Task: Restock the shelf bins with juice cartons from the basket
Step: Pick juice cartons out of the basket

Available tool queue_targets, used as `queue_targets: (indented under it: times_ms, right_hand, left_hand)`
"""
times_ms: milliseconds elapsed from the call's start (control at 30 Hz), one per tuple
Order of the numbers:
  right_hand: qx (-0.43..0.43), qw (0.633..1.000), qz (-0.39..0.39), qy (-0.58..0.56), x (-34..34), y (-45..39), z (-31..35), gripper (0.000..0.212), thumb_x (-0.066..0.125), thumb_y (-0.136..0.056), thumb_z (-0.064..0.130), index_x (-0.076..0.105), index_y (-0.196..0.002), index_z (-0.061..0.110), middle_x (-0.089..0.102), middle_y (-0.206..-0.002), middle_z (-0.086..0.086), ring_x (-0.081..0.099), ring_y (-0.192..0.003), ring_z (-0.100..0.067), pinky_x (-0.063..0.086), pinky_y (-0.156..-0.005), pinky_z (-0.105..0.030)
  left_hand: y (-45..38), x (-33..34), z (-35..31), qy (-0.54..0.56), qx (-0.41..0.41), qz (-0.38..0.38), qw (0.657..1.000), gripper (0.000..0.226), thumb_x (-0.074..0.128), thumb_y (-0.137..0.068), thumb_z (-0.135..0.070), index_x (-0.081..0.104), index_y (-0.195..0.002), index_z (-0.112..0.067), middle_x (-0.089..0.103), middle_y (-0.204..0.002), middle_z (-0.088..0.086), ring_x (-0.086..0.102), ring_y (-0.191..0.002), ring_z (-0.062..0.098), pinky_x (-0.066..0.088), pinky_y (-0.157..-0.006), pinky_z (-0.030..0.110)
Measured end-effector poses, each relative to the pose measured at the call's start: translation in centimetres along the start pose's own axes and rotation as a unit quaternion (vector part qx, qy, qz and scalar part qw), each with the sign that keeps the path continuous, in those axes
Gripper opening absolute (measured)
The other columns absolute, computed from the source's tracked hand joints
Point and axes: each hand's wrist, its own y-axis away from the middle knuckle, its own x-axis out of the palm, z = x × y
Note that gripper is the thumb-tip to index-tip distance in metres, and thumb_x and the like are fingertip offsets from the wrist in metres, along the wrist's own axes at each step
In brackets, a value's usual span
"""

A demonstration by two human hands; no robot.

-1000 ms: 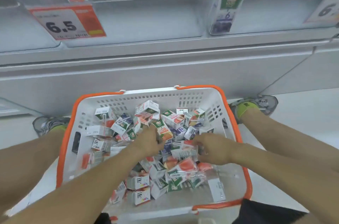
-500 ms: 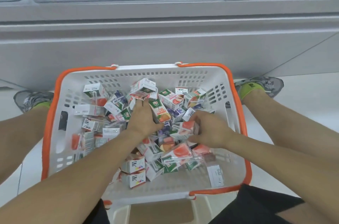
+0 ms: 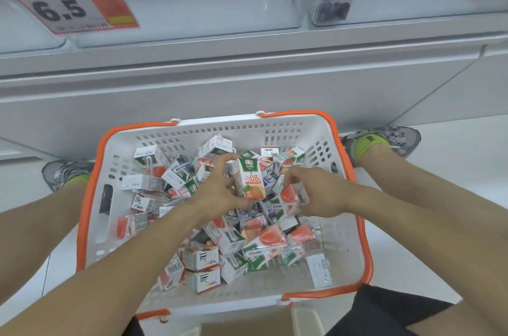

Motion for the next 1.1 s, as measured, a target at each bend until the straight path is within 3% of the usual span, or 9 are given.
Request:
queue_targets:
  times_ms: [167,233,333,433,567,667,767,967,1100]
  right_hand:
    - [0.000,0.995,-0.038,-0.093,-2.6,2.0,0.6,0.056,0.084,-0.075,0.019,0.054,-0.122,0.028,0.050,-0.129,0.008,0.055,-0.073,0.014,0.046,-0.069,-0.015]
    - [0.005,0.981,-0.072,-0.181,-3.5,2.8,0.7,0.052,0.083,-0.076,0.013,0.056,-0.117,0.030,0.050,-0.124,0.009,0.055,-0.059,0.002,0.053,-0.064,-0.026]
    - [0.022,0.925,-0.142,-0.352,-4.0,3.9,1.5,0.054,0.082,-0.071,0.000,0.059,-0.110,0.029,0.053,-0.125,0.004,0.062,-0.071,-0.021,0.057,-0.077,-0.047]
    - [-0.007,0.886,-0.255,-0.388,-3.8,4.8,3.8,0.055,0.081,-0.071,-0.004,0.056,-0.110,0.027,0.055,-0.120,0.005,0.063,-0.071,-0.013,0.058,-0.070,-0.047]
    - [-0.111,0.861,-0.351,-0.352,-4.3,6.7,8.1,0.056,0.080,-0.074,0.000,0.053,-0.107,0.037,0.059,-0.116,0.011,0.067,-0.078,-0.004,0.057,-0.060,-0.029]
    - [-0.199,0.844,-0.400,-0.296,-5.3,7.6,11.2,0.061,0.077,-0.078,0.000,0.051,-0.108,0.047,0.057,-0.120,0.018,0.063,-0.103,-0.006,0.059,-0.071,-0.026]
    - [-0.278,0.827,-0.446,-0.202,-6.3,7.8,13.9,0.065,0.070,-0.076,-0.012,0.054,-0.114,0.038,0.049,-0.127,0.021,0.054,-0.119,-0.007,0.055,-0.082,-0.017]
    - [-0.387,0.799,-0.454,-0.079,-7.0,7.5,18.8,0.066,0.061,-0.069,-0.020,0.061,-0.122,0.020,0.047,-0.141,0.012,0.048,-0.132,-0.016,0.048,-0.100,-0.030]
    - [-0.401,0.806,-0.383,-0.208,-7.9,7.7,21.5,0.059,0.060,-0.079,-0.017,0.058,-0.124,0.021,0.056,-0.133,0.013,0.051,-0.131,-0.012,0.051,-0.100,-0.027]
  left_hand:
    - [2.1,0.0,-1.2,0.365,-0.033,0.085,0.927,0.093,0.069,-0.074,0.018,0.033,-0.138,-0.040,0.073,-0.109,0.018,0.067,-0.108,0.033,0.052,-0.093,0.056]
    - [3.0,-0.3,-2.1,0.447,-0.015,0.126,0.886,0.085,0.082,-0.075,-0.006,0.039,-0.142,-0.033,0.067,-0.117,0.015,0.067,-0.107,0.029,0.050,-0.094,0.060]
    - [4.1,-0.5,-3.9,0.381,-0.009,0.123,0.916,0.052,0.064,-0.092,-0.038,0.048,-0.141,-0.028,0.061,-0.135,0.011,0.062,-0.119,0.031,0.044,-0.103,0.061]
    - [4.8,-1.1,-5.5,0.339,-0.027,0.028,0.940,0.047,0.059,-0.096,-0.028,0.044,-0.141,-0.035,0.062,-0.122,0.015,0.059,-0.121,0.037,0.054,-0.090,0.054]
    - [7.1,-2.4,-7.8,0.292,-0.009,-0.033,0.956,0.047,0.062,-0.095,-0.016,0.046,-0.139,-0.022,0.057,-0.120,0.034,0.059,-0.119,0.045,0.057,-0.084,0.052]
    - [9.3,-3.7,-10.3,0.268,0.011,-0.015,0.963,0.034,0.064,-0.091,-0.014,0.060,-0.121,0.001,0.055,-0.104,0.025,0.058,-0.108,0.040,0.055,-0.089,0.057]
    - [11.5,-4.4,-13.4,0.281,0.037,0.005,0.959,0.030,0.067,-0.089,-0.026,0.067,-0.113,-0.007,0.054,-0.102,0.019,0.057,-0.098,0.037,0.055,-0.090,0.058]
    - [13.9,-7.0,-18.4,0.265,0.117,0.008,0.957,0.043,0.074,-0.076,-0.050,0.072,-0.099,-0.015,0.065,-0.093,0.010,0.063,-0.079,0.023,0.055,-0.073,0.035]
    - [14.1,-9.3,-19.6,0.255,0.148,0.029,0.955,0.033,0.077,-0.078,-0.038,0.074,-0.096,-0.011,0.071,-0.102,0.013,0.069,-0.087,0.029,0.059,-0.075,0.041]
